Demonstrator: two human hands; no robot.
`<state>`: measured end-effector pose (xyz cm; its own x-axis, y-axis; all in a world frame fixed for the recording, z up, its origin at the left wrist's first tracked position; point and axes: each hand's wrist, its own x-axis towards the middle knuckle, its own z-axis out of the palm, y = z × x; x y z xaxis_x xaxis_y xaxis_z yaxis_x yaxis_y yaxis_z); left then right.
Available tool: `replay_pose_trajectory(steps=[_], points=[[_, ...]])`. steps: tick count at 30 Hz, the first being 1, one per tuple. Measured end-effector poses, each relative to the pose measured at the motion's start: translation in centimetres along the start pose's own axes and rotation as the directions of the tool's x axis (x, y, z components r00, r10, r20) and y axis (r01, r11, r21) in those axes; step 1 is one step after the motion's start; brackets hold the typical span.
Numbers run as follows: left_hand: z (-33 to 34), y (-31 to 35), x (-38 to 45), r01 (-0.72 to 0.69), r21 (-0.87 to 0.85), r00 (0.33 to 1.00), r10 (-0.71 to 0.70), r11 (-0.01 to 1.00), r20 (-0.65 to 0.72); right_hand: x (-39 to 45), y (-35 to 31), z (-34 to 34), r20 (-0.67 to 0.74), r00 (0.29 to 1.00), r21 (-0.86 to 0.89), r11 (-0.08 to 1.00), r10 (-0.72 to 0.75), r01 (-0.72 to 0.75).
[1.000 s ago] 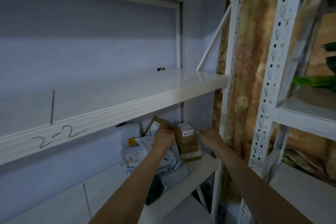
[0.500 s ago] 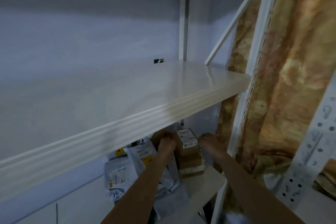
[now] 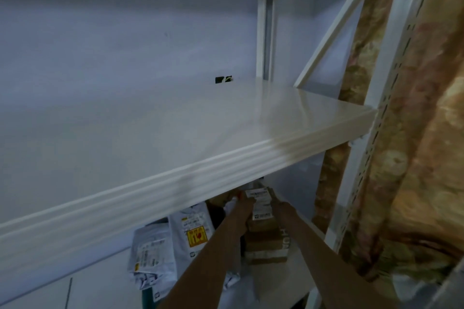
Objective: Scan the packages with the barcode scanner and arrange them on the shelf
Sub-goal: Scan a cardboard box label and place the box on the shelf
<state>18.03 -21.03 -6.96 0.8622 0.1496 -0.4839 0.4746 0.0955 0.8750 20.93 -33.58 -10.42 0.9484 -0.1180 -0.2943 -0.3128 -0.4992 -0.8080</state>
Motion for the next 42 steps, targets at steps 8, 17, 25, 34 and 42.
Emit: replay_pose_trajectory(steps=[8,17,25,34,42], points=[[0.0,-0.1,0.8,-0.147,-0.083,0.987,0.140,0.986,-0.085,0.5,0.3,0.8,-0.045,0.998,0.471,0.880,-0.045,0.061],[-10.5,-1.9,-5.9,-0.183,-0.206,0.983,0.177,0.961,-0.046,-4.6,-2.6,5.6,0.393,0.899,0.659,0.741,-0.194,-0.128],[-23.8,-6.3,-16.2,-0.288,-0.045,0.949,0.278,0.957,-0.146,-16.4,-5.3,17.1,0.515,0.772,0.647,0.760,-0.373,-0.064],[-41.7,-15.8,-30.4,-0.371,-0.132,0.868,0.293,0.919,-0.401,-34.6,-7.8,32.4,0.714,0.556,0.530,0.847,-0.425,-0.034],[-52.2,-21.9,-36.0,-0.362,-0.205,0.818,0.204,0.909,-0.538,-42.9,-9.3,41.2,0.834,0.424,0.381,0.924,-0.353,0.020]])
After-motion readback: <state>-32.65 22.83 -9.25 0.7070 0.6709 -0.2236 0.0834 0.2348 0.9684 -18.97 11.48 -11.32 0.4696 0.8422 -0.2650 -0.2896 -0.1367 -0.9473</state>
